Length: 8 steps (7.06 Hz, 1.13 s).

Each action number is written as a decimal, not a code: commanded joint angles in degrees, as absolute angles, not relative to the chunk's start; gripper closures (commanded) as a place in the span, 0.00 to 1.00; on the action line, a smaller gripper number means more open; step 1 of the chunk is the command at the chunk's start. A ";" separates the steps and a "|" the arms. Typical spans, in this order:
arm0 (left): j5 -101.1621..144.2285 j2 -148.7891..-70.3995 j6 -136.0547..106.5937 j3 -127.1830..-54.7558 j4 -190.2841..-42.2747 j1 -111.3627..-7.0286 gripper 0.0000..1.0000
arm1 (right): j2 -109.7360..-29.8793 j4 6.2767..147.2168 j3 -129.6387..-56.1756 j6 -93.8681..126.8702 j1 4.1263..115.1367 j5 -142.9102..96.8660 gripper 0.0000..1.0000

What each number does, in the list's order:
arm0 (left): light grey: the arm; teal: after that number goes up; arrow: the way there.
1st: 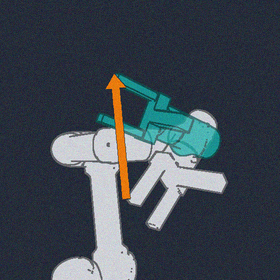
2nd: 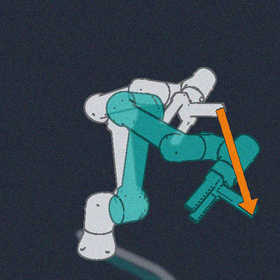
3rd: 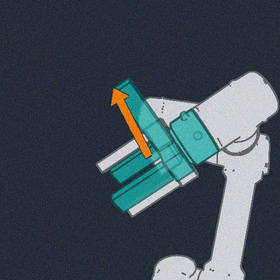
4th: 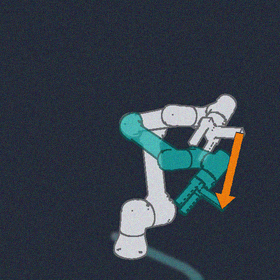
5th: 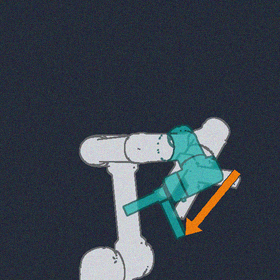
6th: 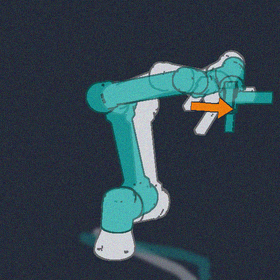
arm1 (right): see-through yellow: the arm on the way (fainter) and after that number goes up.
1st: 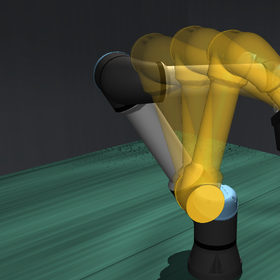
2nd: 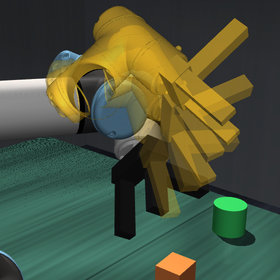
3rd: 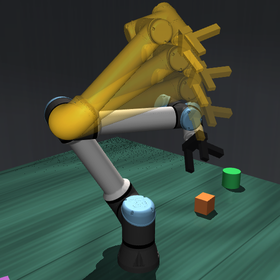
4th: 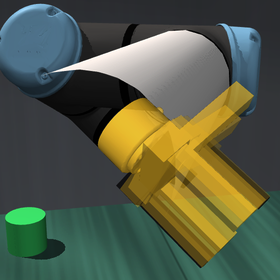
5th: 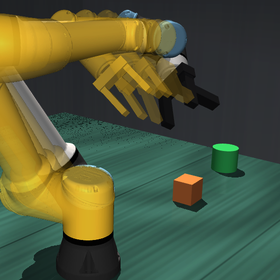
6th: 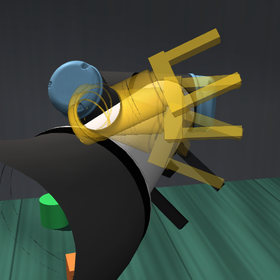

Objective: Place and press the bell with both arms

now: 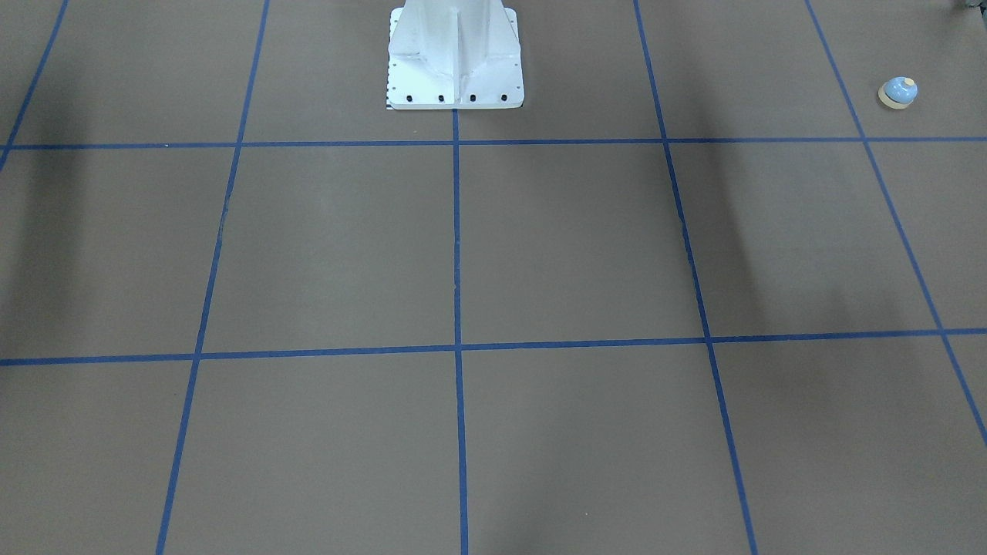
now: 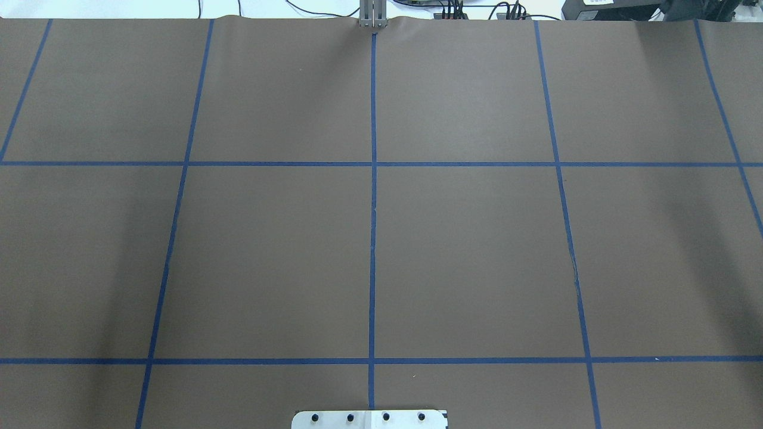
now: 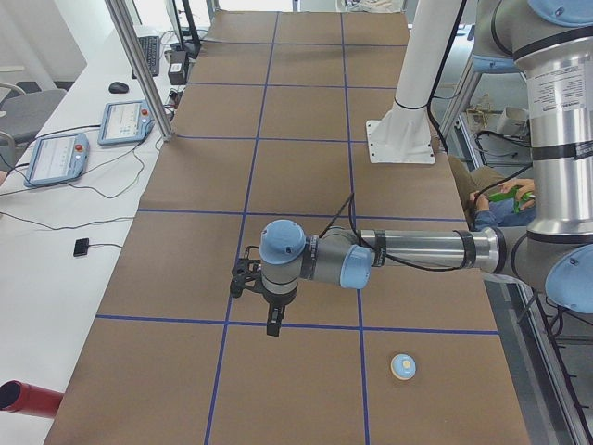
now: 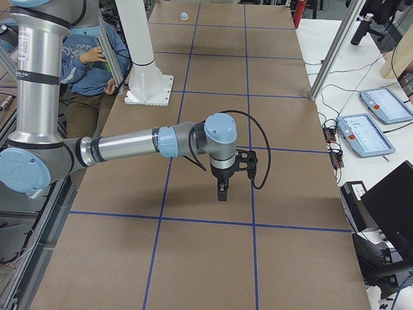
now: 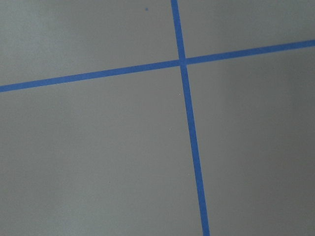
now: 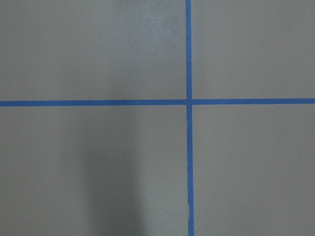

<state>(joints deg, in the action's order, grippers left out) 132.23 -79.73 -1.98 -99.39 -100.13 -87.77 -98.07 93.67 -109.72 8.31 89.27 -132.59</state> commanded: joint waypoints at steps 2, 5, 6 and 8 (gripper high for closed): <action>133.94 -79.46 -1.32 -99.93 -102.82 -84.65 0.00 | -99.05 93.60 -109.78 8.17 89.30 -132.98 0.00; 134.12 -73.15 -1.93 -99.93 -113.96 -84.73 0.00 | -99.58 93.69 -109.43 8.09 89.12 -134.56 0.00; 134.12 -72.86 -1.93 -99.32 -114.43 -84.73 0.00 | -99.58 93.52 -109.25 8.00 89.12 -134.56 0.00; 134.21 -71.56 -2.63 -99.32 -114.61 -84.64 0.00 | -99.40 92.55 -108.99 8.43 89.03 -134.56 0.00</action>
<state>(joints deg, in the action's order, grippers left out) 134.14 -72.68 -2.08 -99.39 -114.28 -84.70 -99.46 93.02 -109.26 8.10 89.10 -134.54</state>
